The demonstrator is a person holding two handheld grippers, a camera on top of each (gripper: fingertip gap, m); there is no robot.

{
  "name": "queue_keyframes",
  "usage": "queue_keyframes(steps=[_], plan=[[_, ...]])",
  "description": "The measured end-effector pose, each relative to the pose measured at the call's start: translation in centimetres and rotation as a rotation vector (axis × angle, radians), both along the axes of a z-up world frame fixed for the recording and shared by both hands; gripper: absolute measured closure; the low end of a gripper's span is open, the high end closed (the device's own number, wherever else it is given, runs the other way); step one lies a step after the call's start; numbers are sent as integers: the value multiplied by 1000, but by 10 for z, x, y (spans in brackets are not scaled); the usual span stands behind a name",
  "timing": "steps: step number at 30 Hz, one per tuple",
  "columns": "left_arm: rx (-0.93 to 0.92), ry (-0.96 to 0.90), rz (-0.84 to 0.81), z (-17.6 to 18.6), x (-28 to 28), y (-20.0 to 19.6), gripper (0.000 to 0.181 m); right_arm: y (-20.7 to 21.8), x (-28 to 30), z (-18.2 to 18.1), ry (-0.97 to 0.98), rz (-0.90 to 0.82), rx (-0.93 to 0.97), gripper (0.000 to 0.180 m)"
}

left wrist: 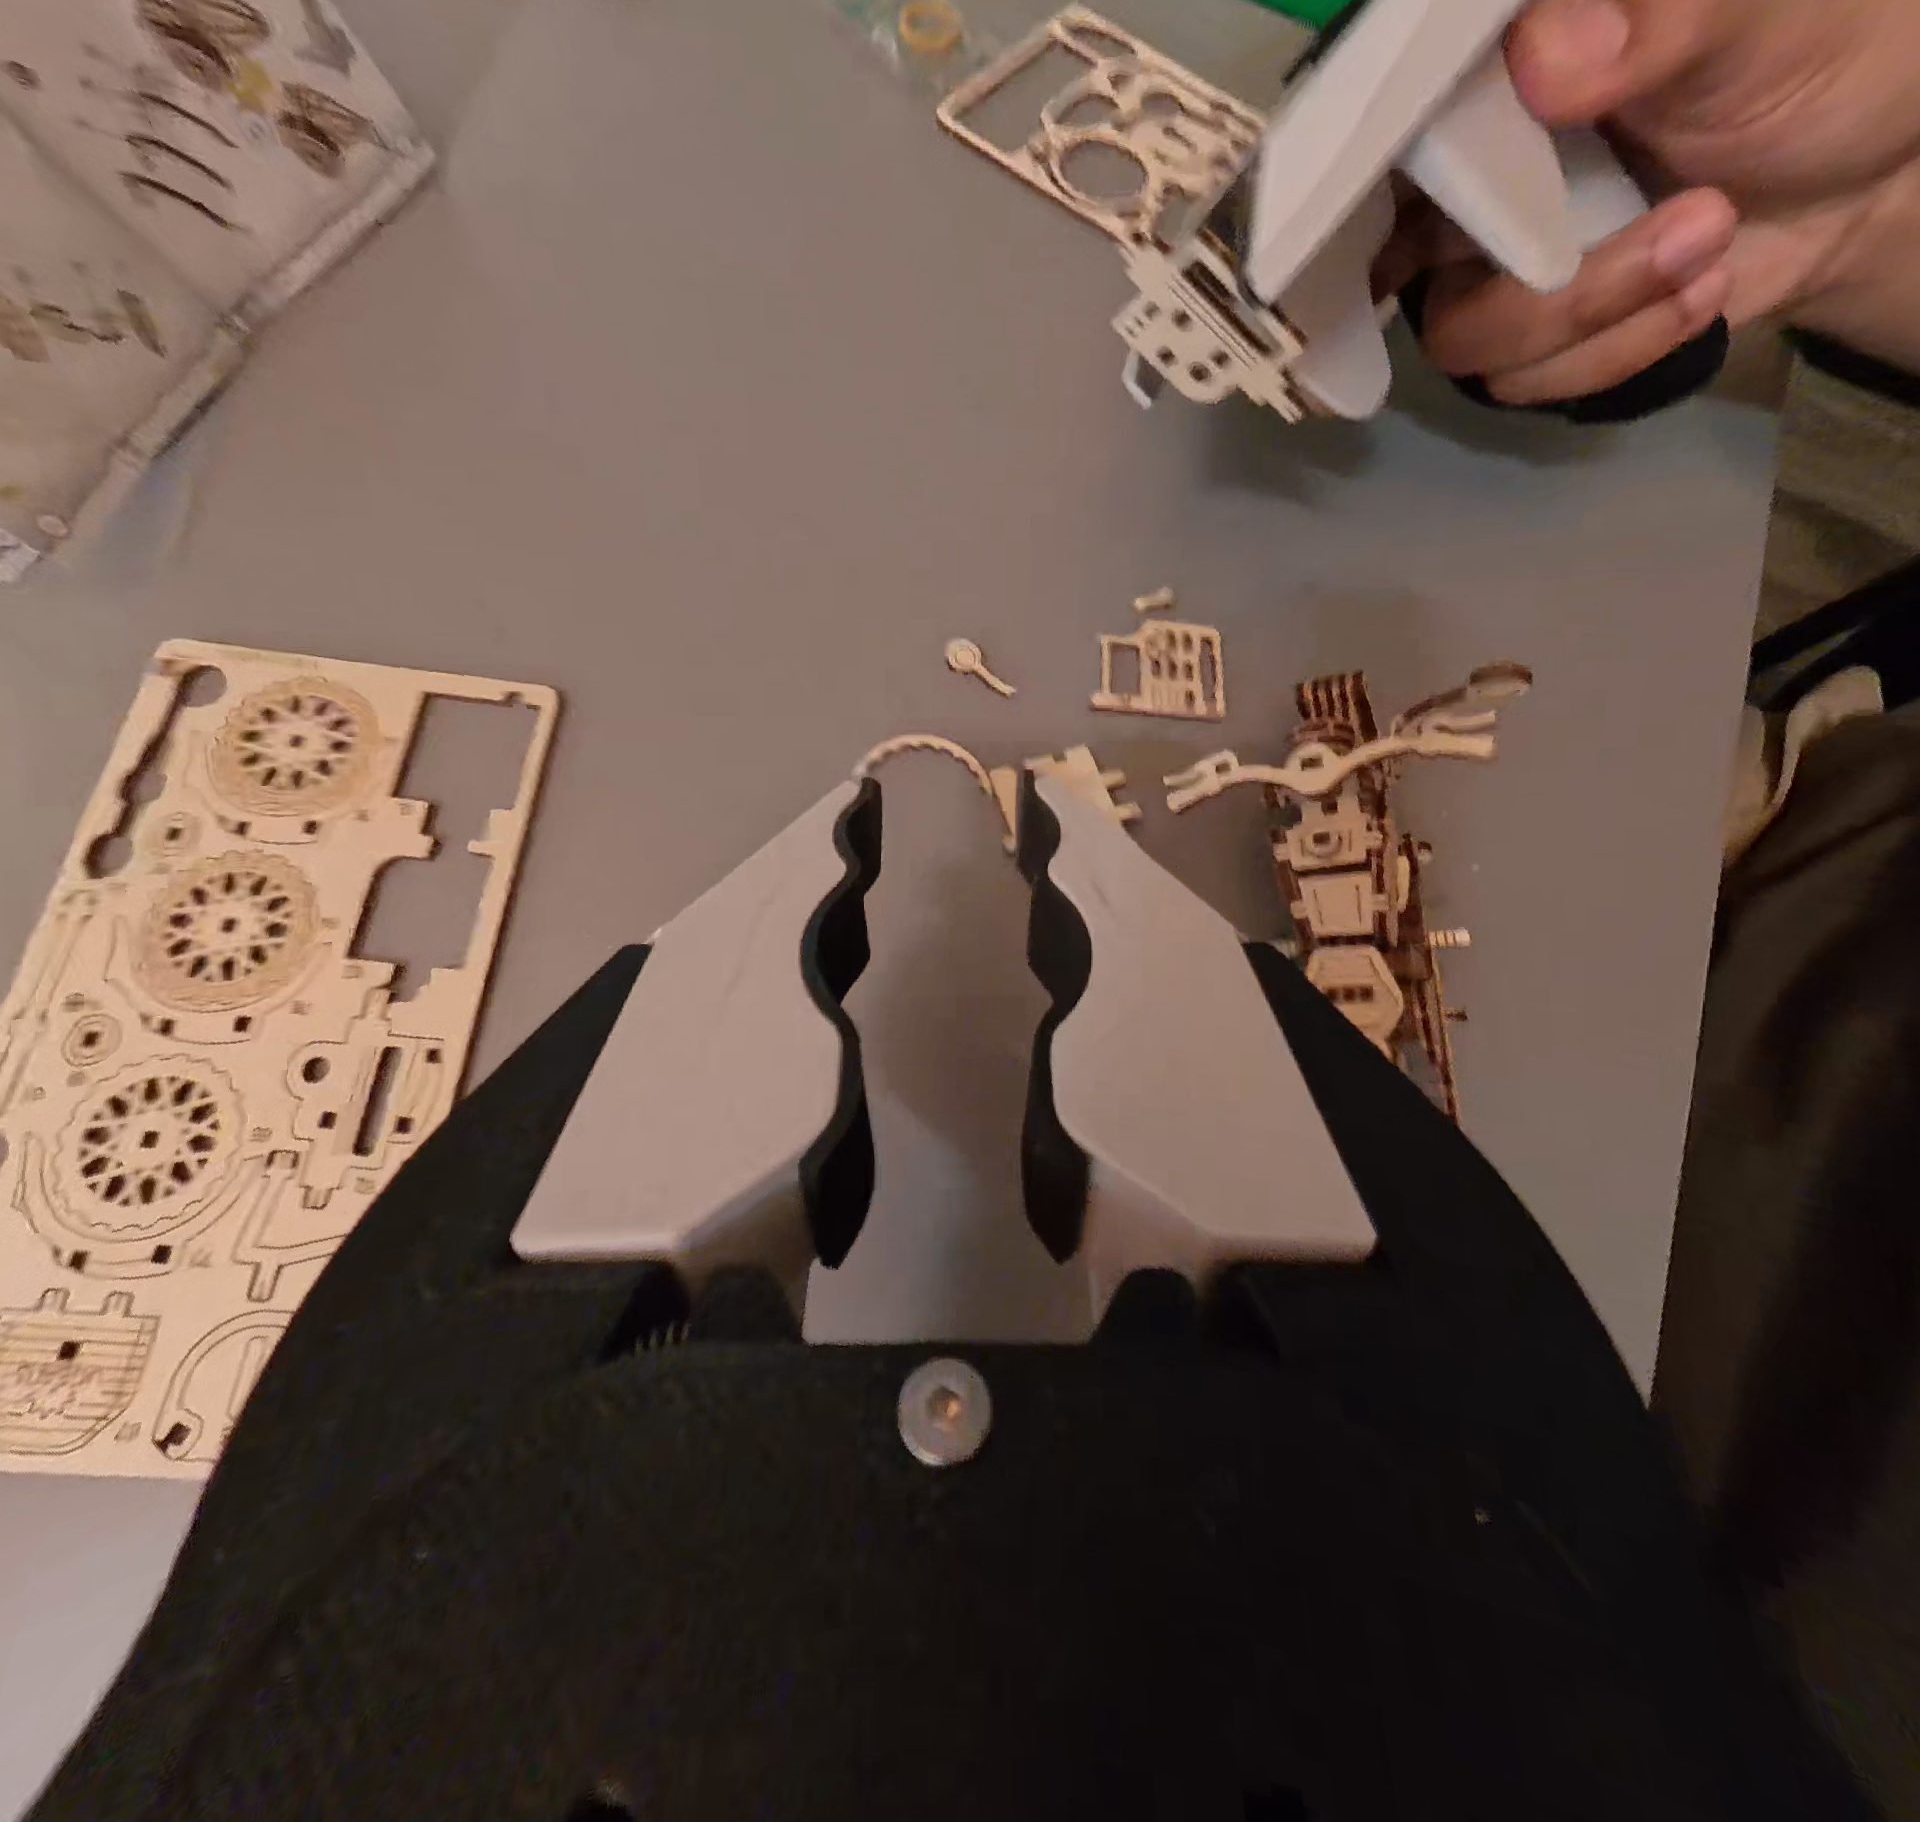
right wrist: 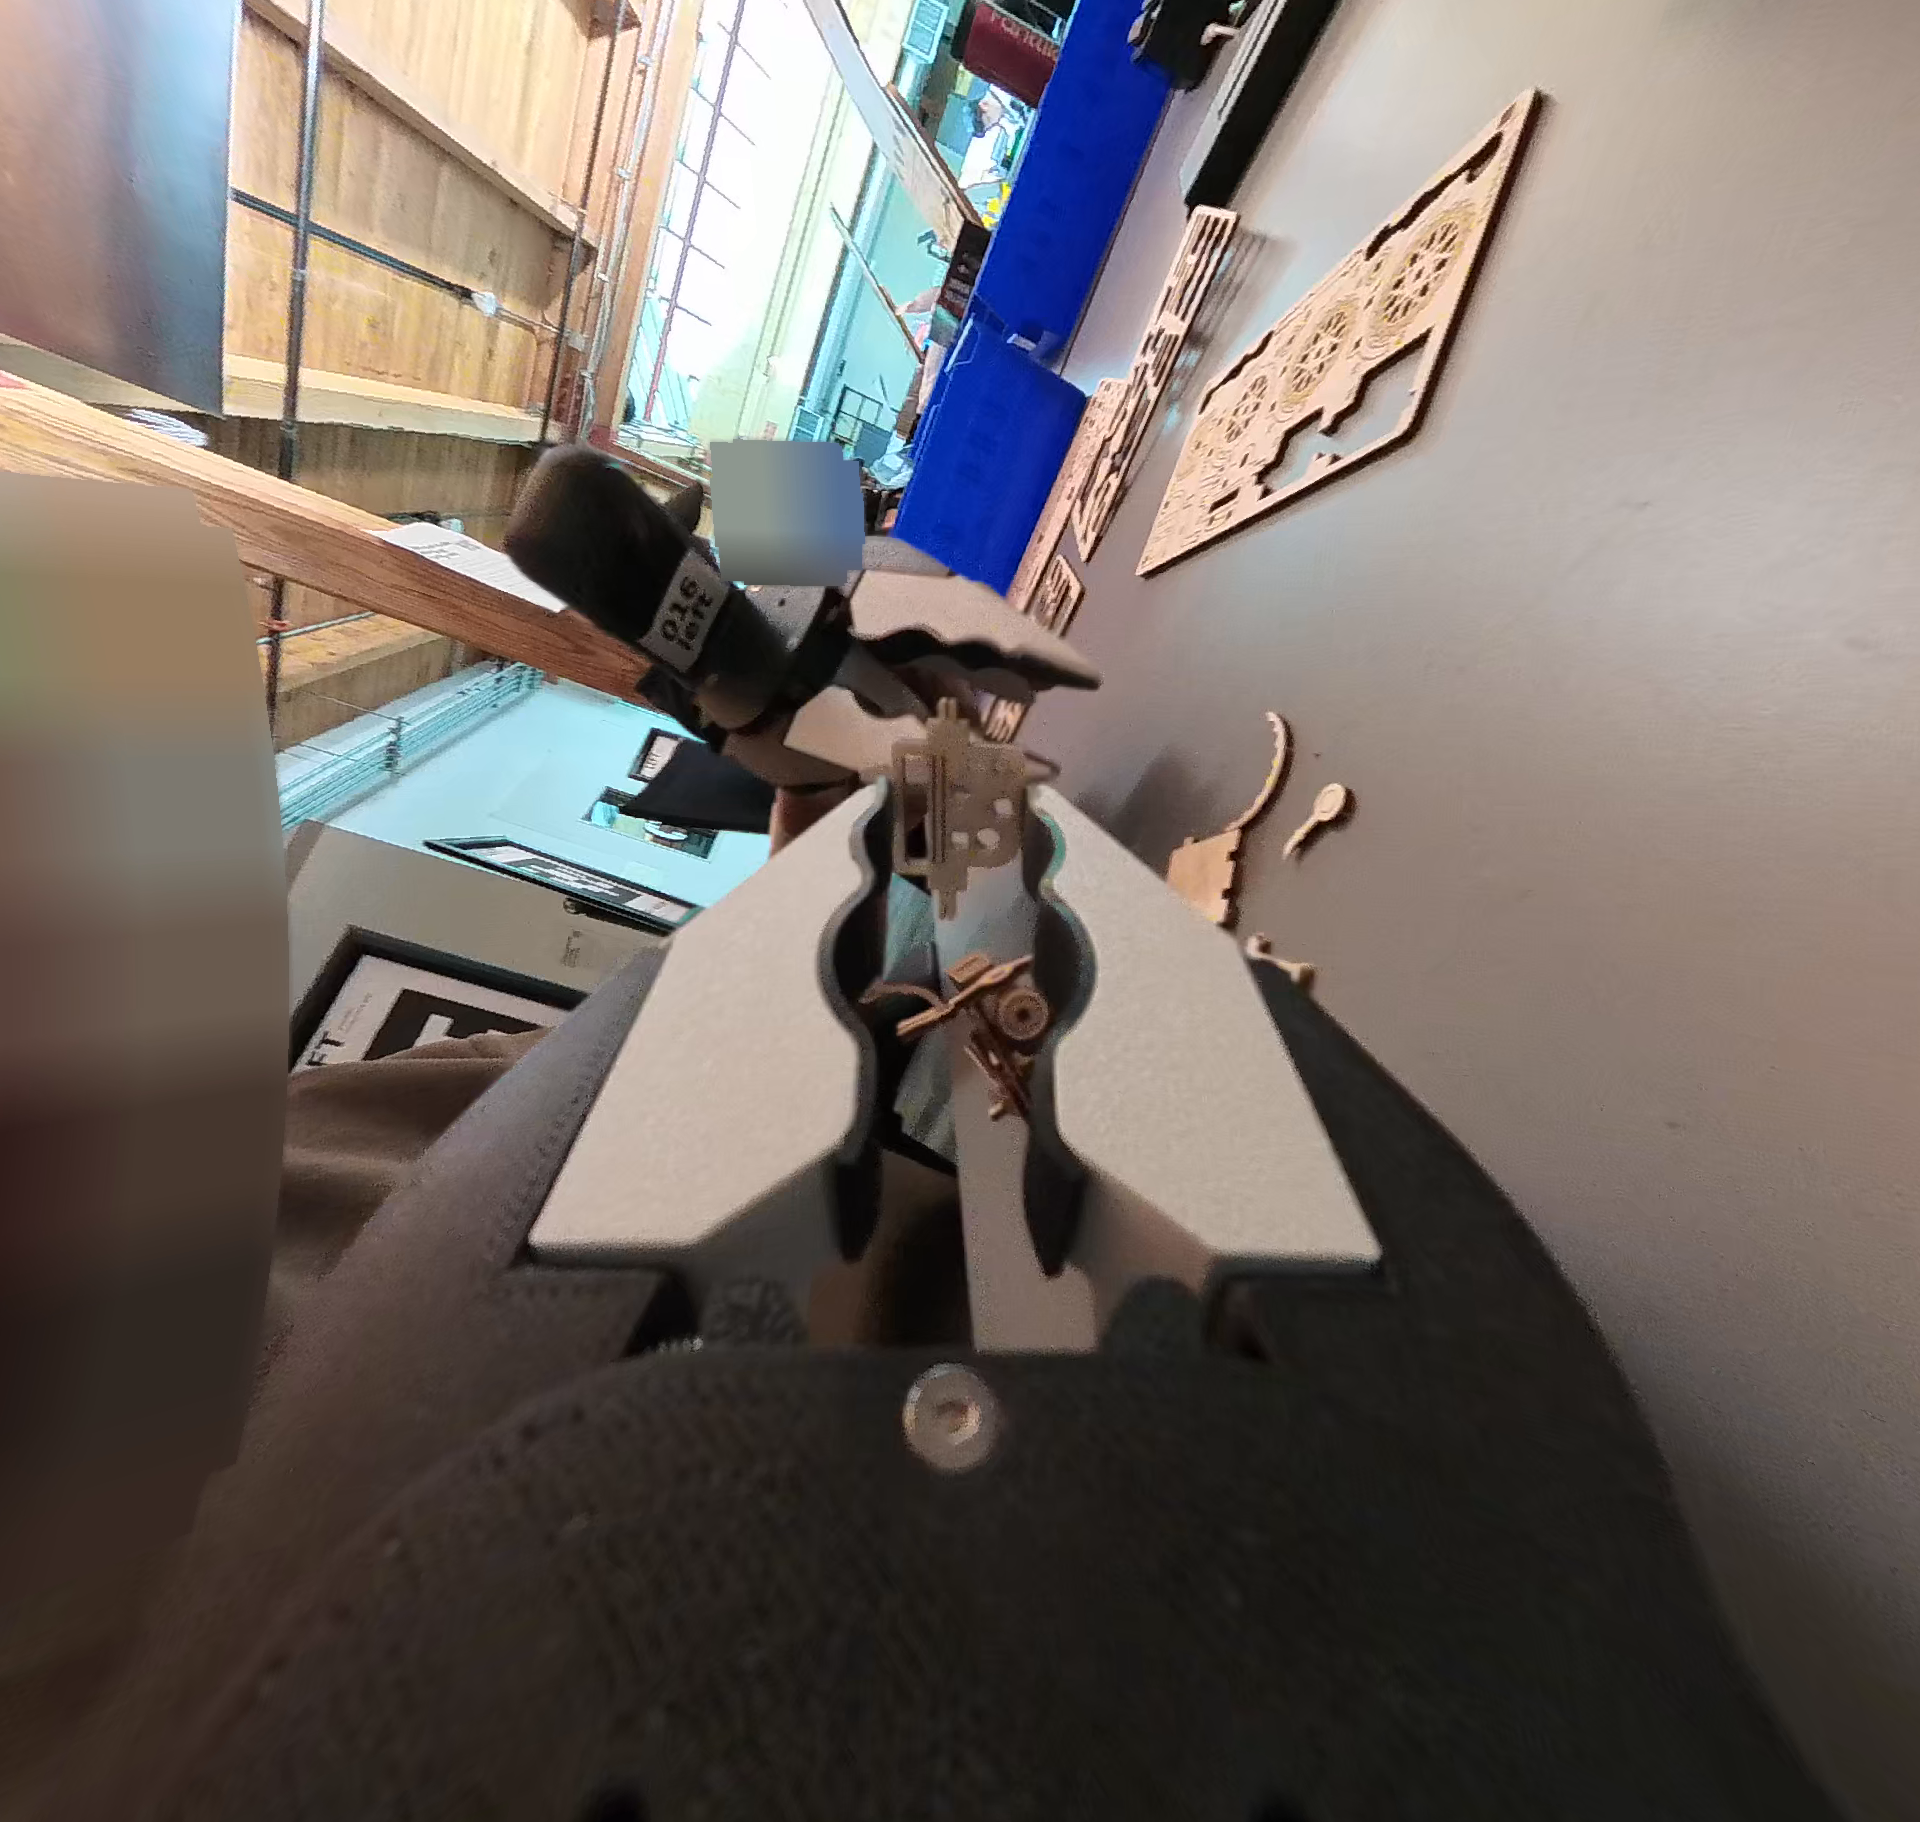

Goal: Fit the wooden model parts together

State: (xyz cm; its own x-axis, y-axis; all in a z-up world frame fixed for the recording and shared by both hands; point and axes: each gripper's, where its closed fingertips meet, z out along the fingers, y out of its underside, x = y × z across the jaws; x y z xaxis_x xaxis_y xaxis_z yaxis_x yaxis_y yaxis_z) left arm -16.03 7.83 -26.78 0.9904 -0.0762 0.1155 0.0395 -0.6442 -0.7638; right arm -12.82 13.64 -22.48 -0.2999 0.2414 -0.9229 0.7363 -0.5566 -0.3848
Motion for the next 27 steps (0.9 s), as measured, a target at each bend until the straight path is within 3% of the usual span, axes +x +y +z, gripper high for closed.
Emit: queue_keyframes(steps=[1, 7, 20, 26, 27], plan=[[-31, 1, -34, -4, 6, -3, 154, 1, -1, -2, 0, -4, 17, 156], [-81, 171, -190, -20, 31, -4, 147, 0, -1, -6, -4, 1, 28, 156], [-99, 226, -237, -45, 33, 6, 141, -3, 0, -8, -13, 16, 6, 156], [-79, 230, -256, -42, 37, 7, 181, -5, 1, -9, -18, 27, 5, 156], [-81, 229, -254, -42, 36, 5, 181, -5, 1, -9, -18, 28, 5, 156]])
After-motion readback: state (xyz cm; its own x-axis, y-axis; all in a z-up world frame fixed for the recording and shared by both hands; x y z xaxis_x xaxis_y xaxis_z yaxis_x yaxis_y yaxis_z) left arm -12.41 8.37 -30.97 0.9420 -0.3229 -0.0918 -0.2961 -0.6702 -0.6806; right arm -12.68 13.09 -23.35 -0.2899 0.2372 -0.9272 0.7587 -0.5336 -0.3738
